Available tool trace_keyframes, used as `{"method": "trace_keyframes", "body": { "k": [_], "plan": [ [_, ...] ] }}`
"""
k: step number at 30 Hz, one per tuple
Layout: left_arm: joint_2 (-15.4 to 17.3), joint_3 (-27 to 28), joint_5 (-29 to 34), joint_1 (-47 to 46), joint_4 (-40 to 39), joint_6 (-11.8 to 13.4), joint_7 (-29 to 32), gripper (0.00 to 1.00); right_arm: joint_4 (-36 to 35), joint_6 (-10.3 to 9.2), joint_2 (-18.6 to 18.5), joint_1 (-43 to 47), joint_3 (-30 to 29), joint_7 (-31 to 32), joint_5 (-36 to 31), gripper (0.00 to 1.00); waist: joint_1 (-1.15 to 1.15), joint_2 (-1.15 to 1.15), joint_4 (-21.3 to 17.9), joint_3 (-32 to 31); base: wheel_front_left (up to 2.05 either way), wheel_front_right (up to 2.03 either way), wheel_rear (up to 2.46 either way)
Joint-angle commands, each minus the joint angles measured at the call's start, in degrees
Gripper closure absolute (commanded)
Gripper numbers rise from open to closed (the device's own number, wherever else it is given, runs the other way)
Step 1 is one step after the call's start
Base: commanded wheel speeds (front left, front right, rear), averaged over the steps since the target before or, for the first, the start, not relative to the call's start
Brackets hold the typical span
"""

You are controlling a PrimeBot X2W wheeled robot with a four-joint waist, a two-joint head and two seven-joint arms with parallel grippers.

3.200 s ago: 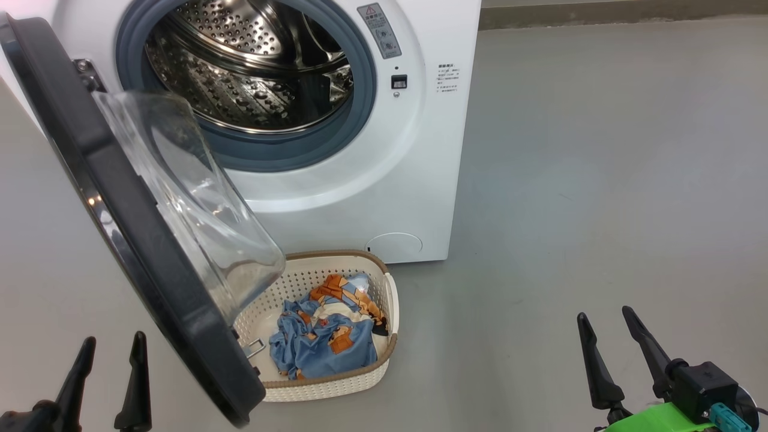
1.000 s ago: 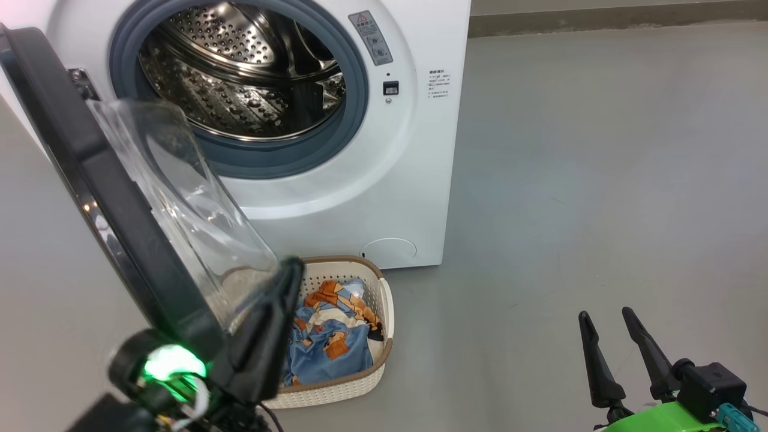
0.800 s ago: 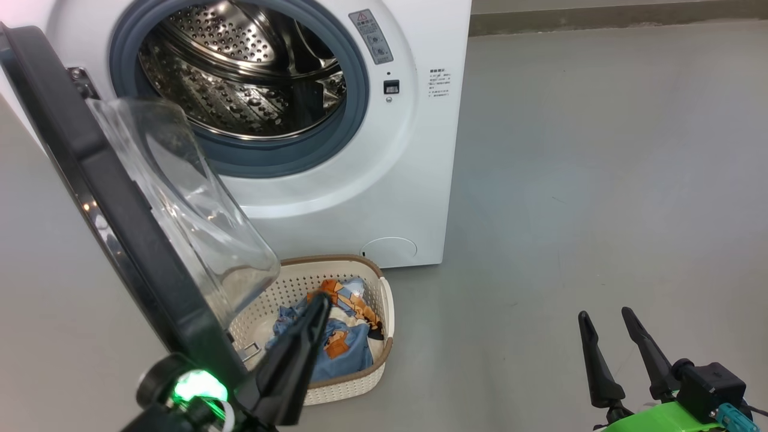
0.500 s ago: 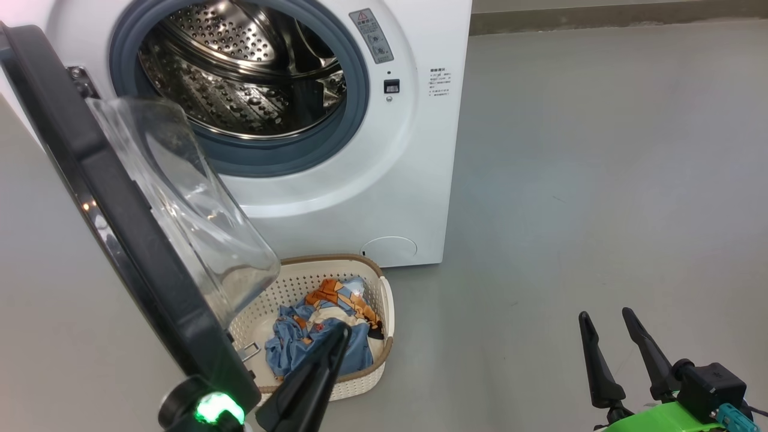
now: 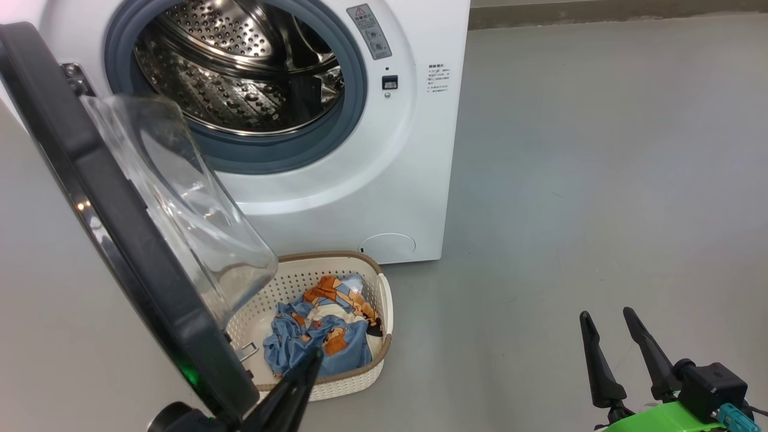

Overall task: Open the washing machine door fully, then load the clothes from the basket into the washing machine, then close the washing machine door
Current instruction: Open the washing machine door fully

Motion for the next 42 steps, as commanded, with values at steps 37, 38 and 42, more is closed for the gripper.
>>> {"method": "trace_keyframes", "body": {
  "k": [37, 38, 42],
  "plan": [
    [-1.4, 9.6, -2.8, -5.1, 13.1, -0.1, -0.3, 1.00, -0.9, 0.09, -0.3, -0.4, 2.1, -0.7, 0.8, 0.00, 0.00, 0.00, -0.1, 0.9, 0.00, 0.00, 0.00],
    [-1.4, 9.8, -2.7, -5.1, 12.8, -0.1, -0.3, 1.00, -0.9, 0.09, -0.3, -0.4, 2.1, -0.7, 0.8, 0.00, 0.00, 0.00, 0.0, 1.0, 0.00, 0.00, 0.00],
    [-1.8, 10.9, -2.4, -4.7, 12.1, -0.1, -0.3, 1.00, -0.8, 0.09, -0.3, -0.5, 2.3, -0.7, 1.2, 0.00, 0.00, 0.00, 0.8, 1.2, 0.00, 0.00, 0.00]
  ]
}}
